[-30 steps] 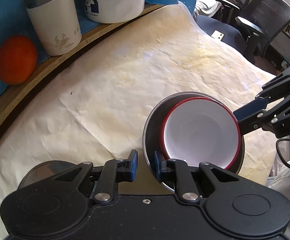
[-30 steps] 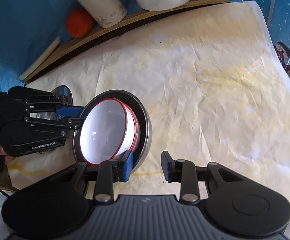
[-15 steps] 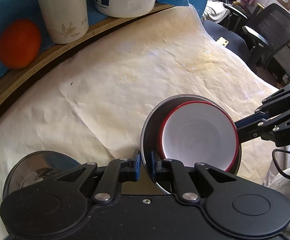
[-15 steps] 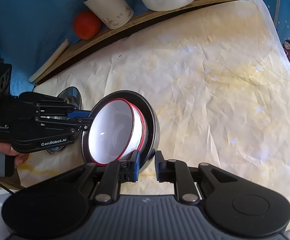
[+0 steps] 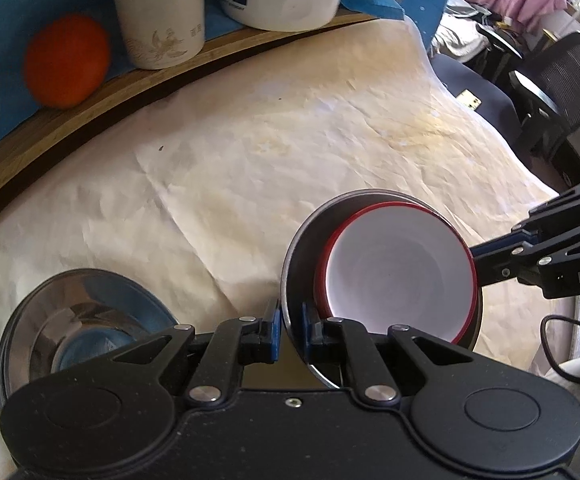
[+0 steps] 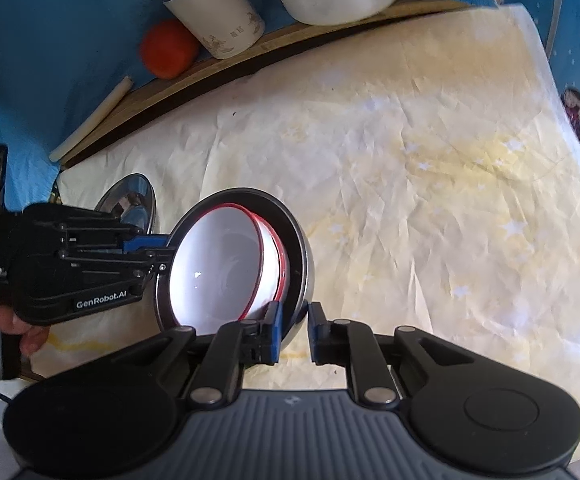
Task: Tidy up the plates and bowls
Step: 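Lift the steel bowl stack with both tools and carry it toward the steel plates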
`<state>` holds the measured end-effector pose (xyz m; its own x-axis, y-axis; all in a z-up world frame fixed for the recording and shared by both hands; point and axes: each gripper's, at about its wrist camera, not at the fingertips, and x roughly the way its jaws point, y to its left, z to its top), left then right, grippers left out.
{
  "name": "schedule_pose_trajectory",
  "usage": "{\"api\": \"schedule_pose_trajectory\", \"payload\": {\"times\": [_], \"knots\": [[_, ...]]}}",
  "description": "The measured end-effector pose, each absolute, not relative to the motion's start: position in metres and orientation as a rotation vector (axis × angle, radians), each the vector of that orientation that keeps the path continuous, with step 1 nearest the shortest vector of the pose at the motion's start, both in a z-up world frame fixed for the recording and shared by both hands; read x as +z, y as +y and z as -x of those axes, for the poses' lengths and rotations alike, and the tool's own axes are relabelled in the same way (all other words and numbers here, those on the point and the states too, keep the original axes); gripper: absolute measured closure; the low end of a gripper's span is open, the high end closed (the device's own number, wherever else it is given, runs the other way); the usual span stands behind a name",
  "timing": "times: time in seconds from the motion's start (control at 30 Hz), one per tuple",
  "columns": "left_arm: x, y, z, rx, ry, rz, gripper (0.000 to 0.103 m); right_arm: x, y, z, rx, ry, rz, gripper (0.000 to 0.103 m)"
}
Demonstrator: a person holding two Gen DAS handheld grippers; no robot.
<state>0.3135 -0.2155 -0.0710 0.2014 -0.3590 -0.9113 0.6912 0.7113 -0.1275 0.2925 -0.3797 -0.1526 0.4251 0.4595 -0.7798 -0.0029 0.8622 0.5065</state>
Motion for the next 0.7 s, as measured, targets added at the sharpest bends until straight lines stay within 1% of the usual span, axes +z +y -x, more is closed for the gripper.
{"api": "schedule_pose_trajectory", "payload": {"times": [0.1,0.33,0.7], "knots": [[-0.0710,-0.2150,-0.3151,-0.742,1.159,-0.325,0.094,-0.1553,-0.3799,-0.2947,0.294,1.110,-0.493,0.085],[-0.0701,-0.2136,-0.3131,-0.715,1.163,-0.304,0.095,-0.1538,-0.3789,-0.2926,0.277,1.101,-0.488,0.089],[-0.0684,-0.2151,-0.3131,-0.651,1.168,-0.240,0.097,-0.1526,-0.3808,-0.2934,0.259,1.104,-0.492,0.090]]}}
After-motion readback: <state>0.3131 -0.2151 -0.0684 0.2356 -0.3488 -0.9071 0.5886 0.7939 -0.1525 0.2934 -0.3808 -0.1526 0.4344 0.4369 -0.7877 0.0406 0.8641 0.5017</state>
